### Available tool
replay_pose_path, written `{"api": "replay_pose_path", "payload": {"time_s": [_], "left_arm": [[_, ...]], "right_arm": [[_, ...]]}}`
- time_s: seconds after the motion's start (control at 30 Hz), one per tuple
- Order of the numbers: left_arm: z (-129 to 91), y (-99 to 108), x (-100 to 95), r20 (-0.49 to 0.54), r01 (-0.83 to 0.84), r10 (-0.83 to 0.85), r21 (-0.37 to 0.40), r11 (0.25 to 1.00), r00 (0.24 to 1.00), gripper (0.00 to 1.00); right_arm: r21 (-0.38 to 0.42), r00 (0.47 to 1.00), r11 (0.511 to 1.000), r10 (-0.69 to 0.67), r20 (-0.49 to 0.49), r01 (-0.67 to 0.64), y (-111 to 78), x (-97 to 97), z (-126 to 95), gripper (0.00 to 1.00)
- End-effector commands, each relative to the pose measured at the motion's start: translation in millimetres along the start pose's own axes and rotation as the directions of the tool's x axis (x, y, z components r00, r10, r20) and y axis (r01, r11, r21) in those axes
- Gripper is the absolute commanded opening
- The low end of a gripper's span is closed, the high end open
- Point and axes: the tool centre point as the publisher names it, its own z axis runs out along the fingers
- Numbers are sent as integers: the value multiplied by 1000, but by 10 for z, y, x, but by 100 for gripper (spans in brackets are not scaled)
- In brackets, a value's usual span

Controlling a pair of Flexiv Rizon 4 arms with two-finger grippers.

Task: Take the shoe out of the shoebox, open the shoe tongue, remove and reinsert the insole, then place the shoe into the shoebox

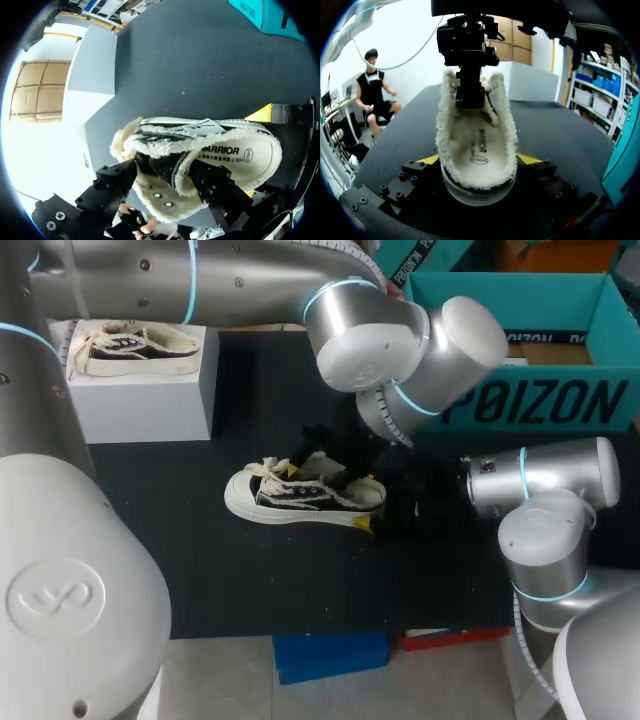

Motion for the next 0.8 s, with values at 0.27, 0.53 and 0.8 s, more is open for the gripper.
{"api": "replay_pose_path", "payload": {"time_s": [0.27,0.53,0.8], "left_arm": [[28,-20,4,58,-33,32,28,999,998,0],[-61,35,-42,28,-36,34,76,996,999,0],[-296,36,-285,-58,50,-44,107,993,997,0]], "right_arm": [[4,1000,1000,2,2,-2,1,-6,33,0],[4,1000,1000,2,2,-2,1,-6,33,0],[4,1000,1000,2,2,-2,1,-6,33,0]]}}
